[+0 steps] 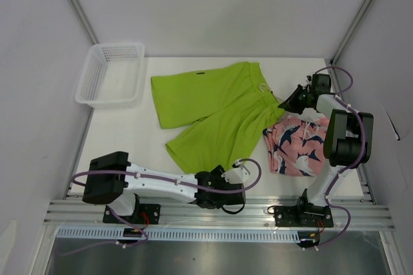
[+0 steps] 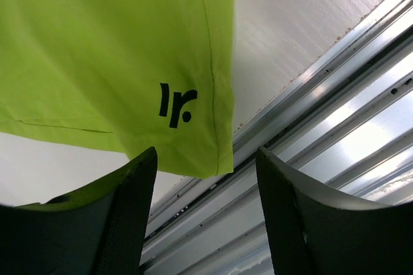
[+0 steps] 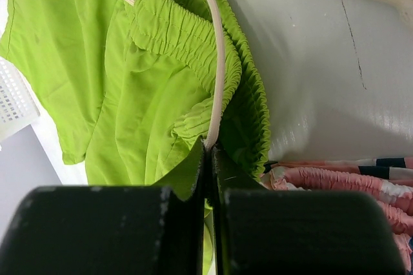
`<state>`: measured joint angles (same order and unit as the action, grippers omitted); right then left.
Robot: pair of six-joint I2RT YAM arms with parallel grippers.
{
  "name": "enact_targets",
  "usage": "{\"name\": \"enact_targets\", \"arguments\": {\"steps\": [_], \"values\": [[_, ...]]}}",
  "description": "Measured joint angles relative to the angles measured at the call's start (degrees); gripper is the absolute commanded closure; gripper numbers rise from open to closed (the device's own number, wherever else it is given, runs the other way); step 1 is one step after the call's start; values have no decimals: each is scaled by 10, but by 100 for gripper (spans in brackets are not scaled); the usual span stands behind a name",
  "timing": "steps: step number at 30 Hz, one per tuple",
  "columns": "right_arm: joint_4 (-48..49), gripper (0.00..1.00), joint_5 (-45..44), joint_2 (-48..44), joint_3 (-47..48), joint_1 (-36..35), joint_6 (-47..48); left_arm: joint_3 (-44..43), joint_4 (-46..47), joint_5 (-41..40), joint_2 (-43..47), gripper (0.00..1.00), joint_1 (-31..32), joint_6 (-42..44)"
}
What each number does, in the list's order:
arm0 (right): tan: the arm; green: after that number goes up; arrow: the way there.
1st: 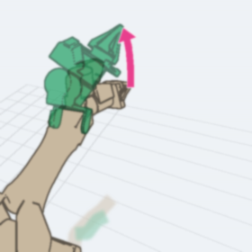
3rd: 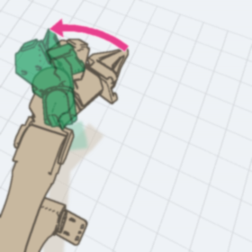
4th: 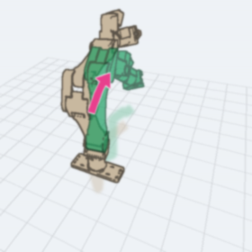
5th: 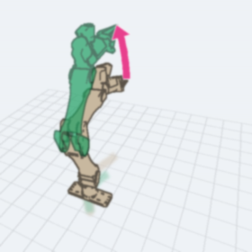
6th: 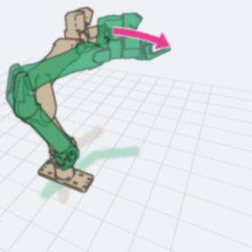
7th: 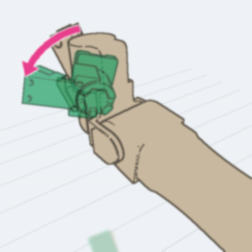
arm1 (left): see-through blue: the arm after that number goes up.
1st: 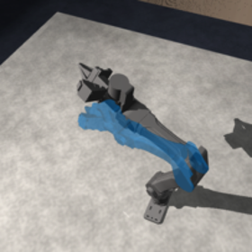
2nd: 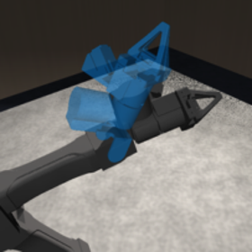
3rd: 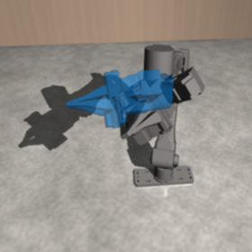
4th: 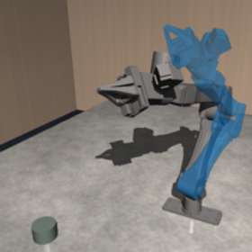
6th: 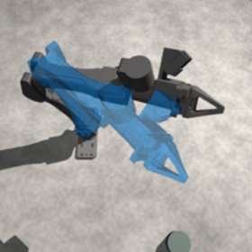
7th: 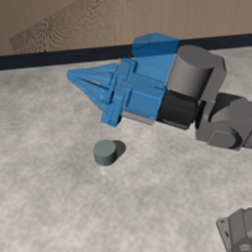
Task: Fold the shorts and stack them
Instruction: Fold the shorts
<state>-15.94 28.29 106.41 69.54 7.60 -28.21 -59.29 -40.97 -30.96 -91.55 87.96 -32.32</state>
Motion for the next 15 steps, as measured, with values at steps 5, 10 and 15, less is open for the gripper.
{"name": "enact_targets", "arguments": {"steps": [5,10,15], "values": [[0,100,0,0,0,0,0,5,18,19,-25,38,-2,4],[0,100,0,0,0,0,0,15,38,32,-30,43,-14,5],[0,100,0,0,0,0,0,27,52,44,-38,58,-36,9]]}}
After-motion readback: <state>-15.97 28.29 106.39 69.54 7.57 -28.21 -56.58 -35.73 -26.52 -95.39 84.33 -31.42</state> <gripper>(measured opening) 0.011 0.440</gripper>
